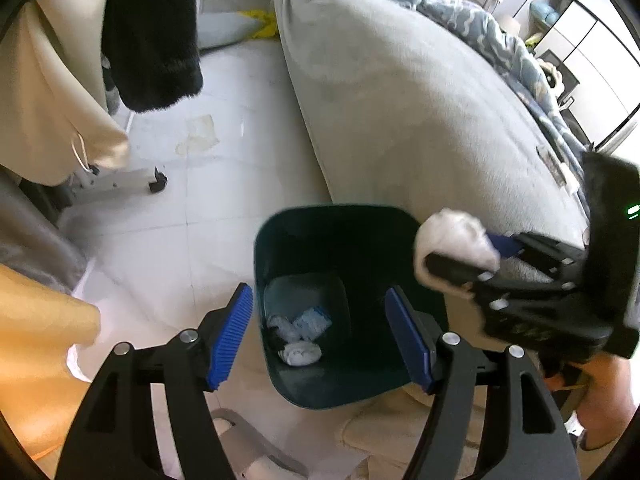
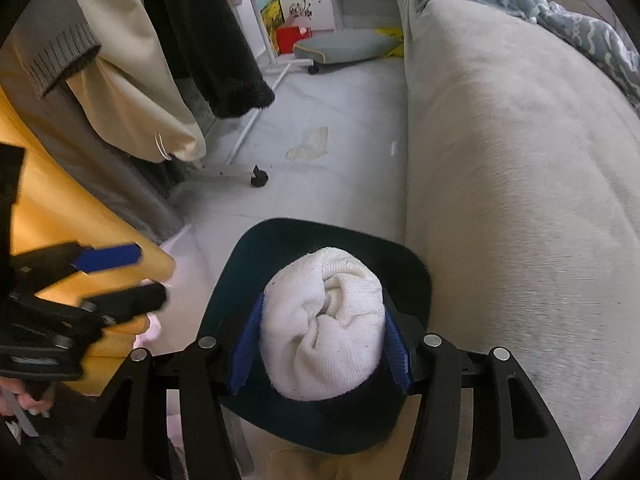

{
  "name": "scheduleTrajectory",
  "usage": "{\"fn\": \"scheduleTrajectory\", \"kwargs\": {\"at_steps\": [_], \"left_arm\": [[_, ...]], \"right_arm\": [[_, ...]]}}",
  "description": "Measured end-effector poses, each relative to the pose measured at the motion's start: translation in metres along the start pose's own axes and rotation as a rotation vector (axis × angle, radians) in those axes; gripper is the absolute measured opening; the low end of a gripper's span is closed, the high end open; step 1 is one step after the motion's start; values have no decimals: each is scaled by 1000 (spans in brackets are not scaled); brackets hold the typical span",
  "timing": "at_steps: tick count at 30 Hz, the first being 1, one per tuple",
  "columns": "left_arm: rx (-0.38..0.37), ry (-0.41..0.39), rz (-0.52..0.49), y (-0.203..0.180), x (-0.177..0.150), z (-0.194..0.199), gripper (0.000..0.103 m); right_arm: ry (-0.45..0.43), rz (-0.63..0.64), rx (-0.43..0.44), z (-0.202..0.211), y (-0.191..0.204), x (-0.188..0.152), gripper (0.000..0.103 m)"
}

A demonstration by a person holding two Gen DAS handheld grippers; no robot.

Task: Collect trash
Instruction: 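Open the left gripper to drop the black piece while the right gripper drops the towel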

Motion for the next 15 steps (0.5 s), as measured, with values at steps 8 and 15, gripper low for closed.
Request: {"fn": "scheduleTrajectory", "kwargs": {"at_steps": [8,15], "left_arm": [[-16,-102,-8,7,15,26,67],[-43,-192,-30,3,28,51,58]], "right_arm": [[89,6,-26,-40,7,-9,56],[171,27,-49,-67,12,-24,56]]}}
Point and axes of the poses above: each gripper's, at about its wrist camera, not at the fingertips, and z roughly against the way its jaws point, y to its left, x to its top, the point moved 9 cm from there along -z, roughly the way its jaws point, and after that the axes turned 6 degrees about y, right-handed, at the moved point
